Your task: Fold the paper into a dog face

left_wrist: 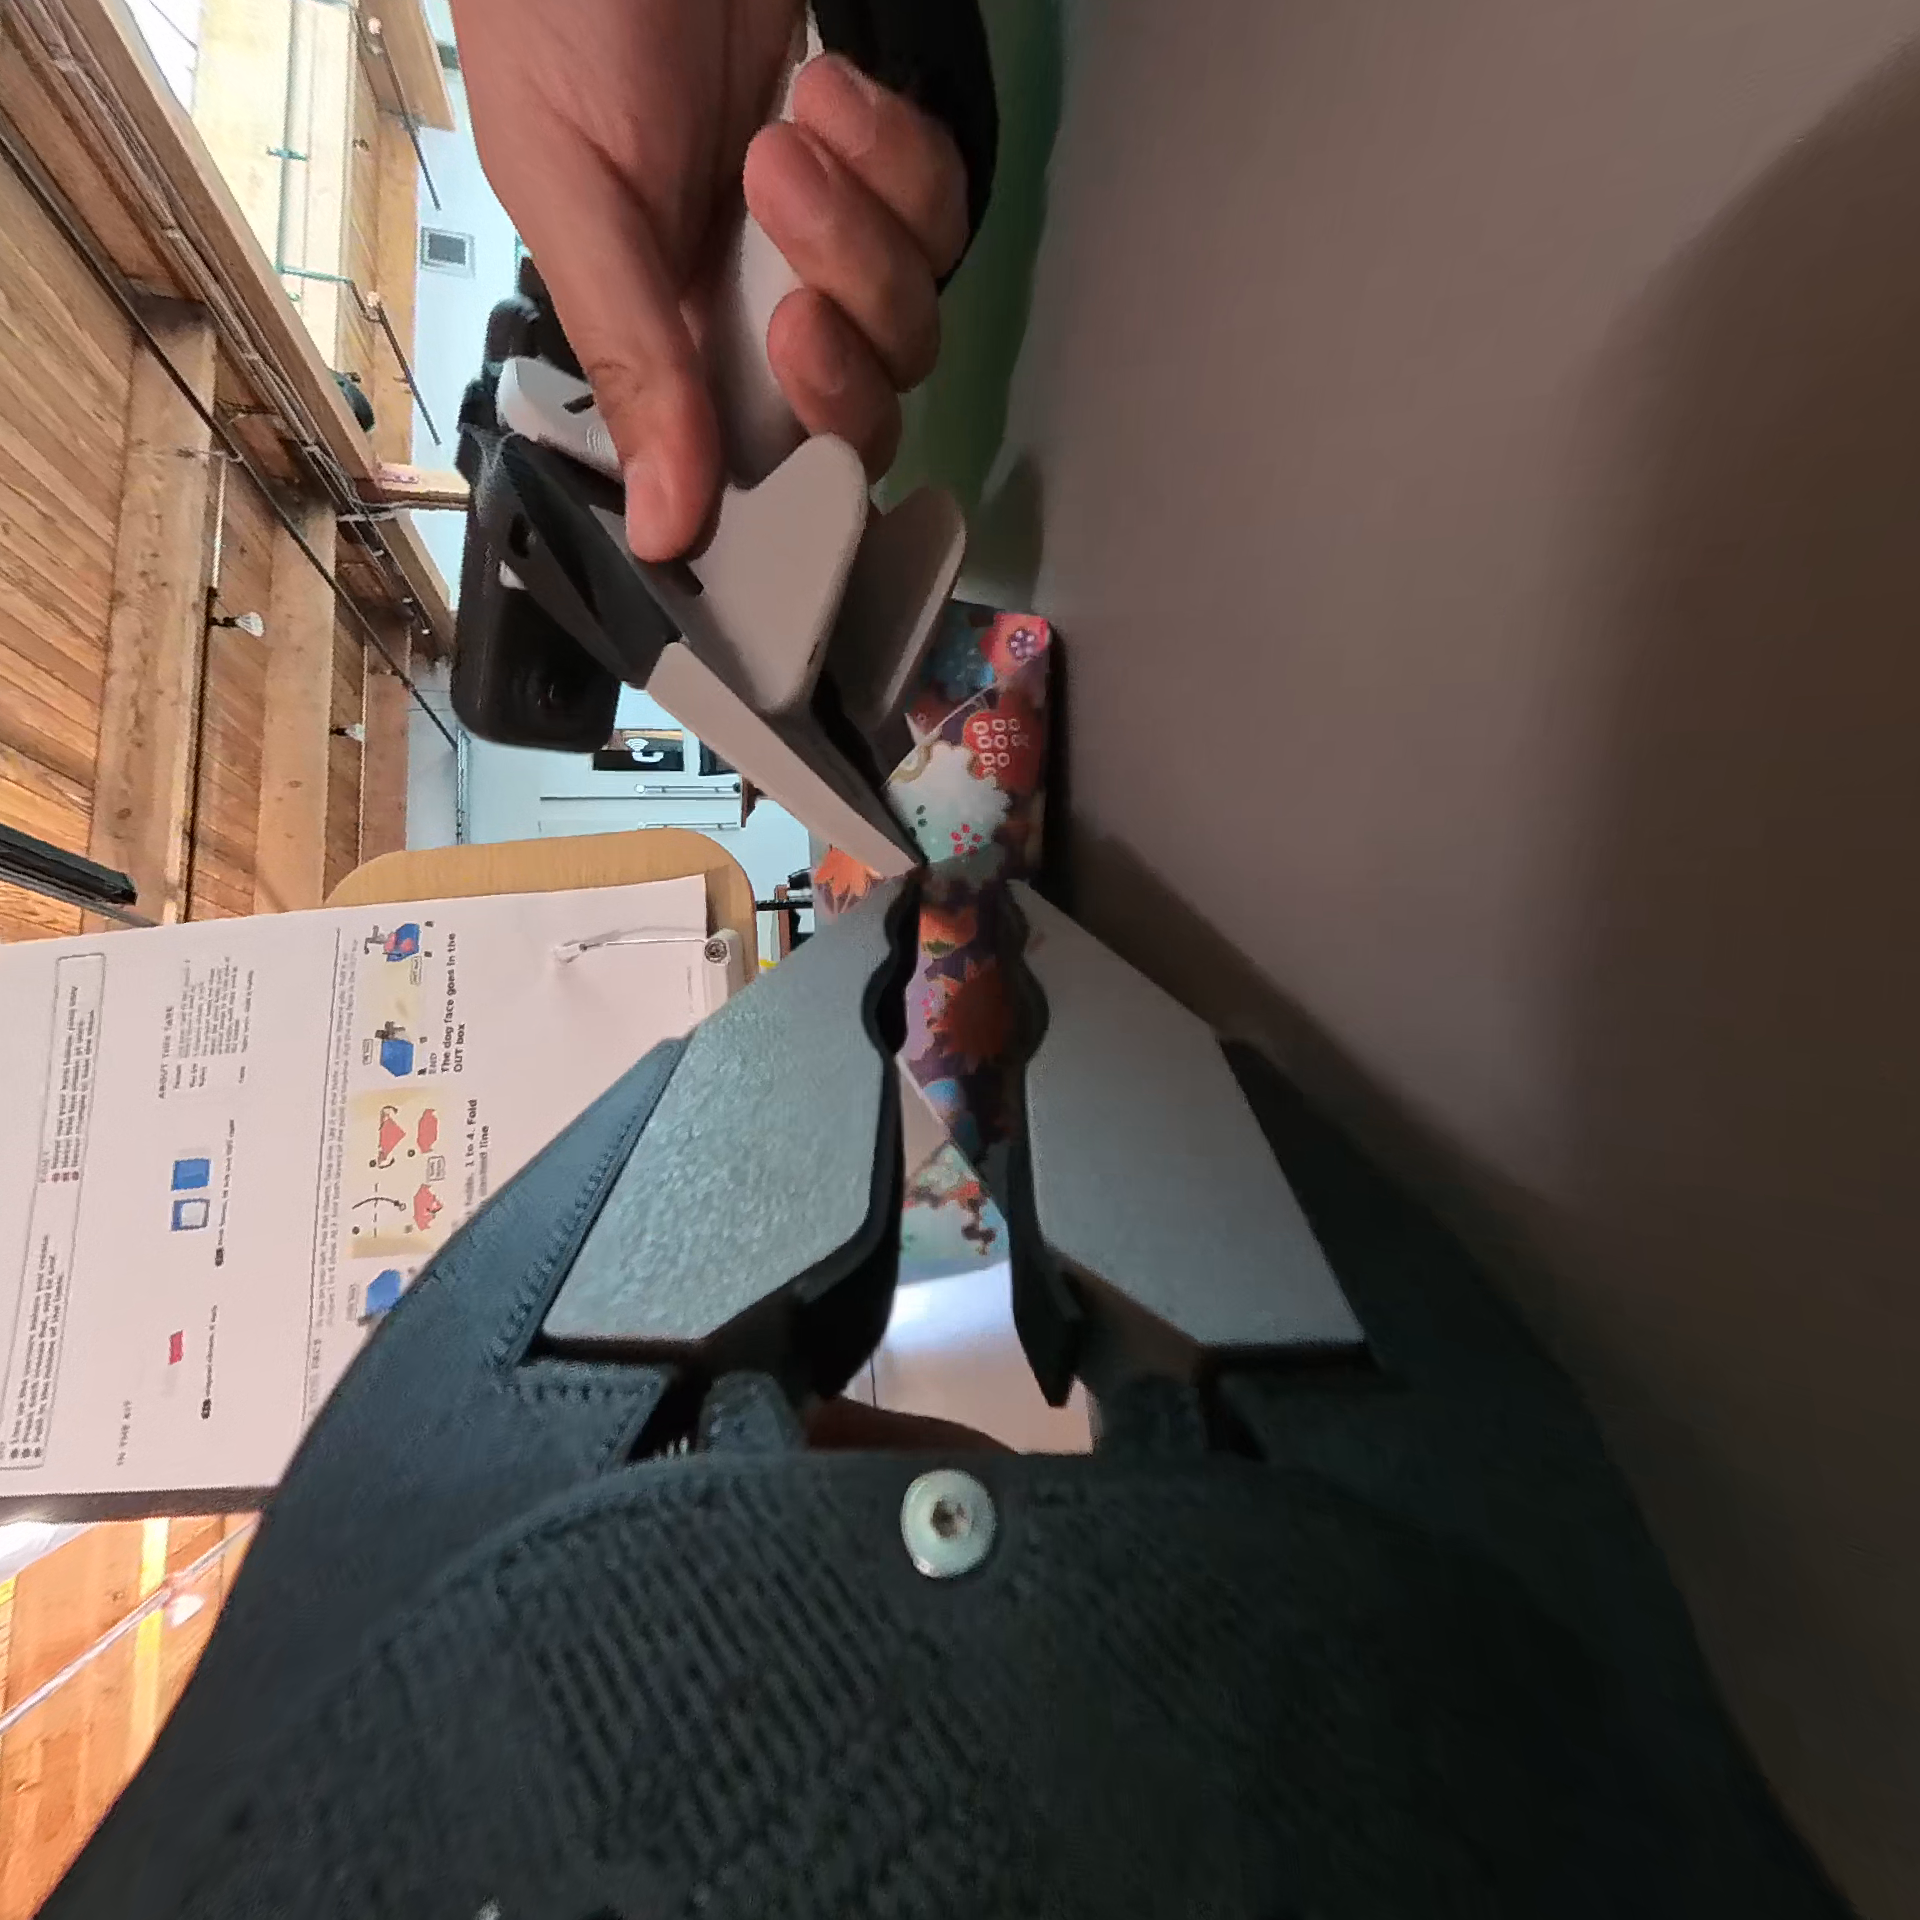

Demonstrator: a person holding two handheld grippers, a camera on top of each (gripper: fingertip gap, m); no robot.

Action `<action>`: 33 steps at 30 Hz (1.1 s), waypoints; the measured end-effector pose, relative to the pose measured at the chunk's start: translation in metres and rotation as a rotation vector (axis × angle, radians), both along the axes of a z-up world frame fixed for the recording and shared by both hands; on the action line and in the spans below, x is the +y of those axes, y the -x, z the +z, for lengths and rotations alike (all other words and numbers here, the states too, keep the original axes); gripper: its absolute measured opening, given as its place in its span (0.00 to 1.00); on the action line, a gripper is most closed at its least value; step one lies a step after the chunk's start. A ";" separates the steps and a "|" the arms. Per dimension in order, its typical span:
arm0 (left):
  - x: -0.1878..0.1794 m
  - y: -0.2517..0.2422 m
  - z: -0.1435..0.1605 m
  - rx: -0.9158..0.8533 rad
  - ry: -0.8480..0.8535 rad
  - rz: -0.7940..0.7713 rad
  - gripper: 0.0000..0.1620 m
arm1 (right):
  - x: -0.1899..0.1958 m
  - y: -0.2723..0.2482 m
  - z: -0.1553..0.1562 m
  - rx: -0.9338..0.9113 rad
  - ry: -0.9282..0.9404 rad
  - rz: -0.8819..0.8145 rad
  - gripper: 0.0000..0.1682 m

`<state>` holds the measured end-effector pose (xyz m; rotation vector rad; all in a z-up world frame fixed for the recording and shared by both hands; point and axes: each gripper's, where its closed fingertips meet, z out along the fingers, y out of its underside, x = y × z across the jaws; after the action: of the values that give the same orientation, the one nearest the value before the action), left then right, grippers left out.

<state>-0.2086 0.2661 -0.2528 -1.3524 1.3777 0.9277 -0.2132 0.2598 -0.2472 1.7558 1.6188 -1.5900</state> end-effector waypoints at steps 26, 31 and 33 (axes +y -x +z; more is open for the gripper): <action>0.000 0.001 -0.002 0.123 -0.045 -0.003 0.16 | -0.010 -0.010 0.003 -0.068 0.175 0.050 0.00; 0.000 0.001 -0.002 0.123 -0.042 -0.003 0.14 | -0.010 -0.010 0.001 -0.069 0.163 0.053 0.00; 0.000 0.001 -0.002 0.122 -0.037 -0.002 0.12 | -0.010 -0.010 0.000 -0.070 0.149 0.054 0.00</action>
<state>-0.2096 0.2658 -0.2552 -1.2836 1.4467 1.0440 -0.2035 0.2498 -0.2472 1.6580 1.4632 -1.5637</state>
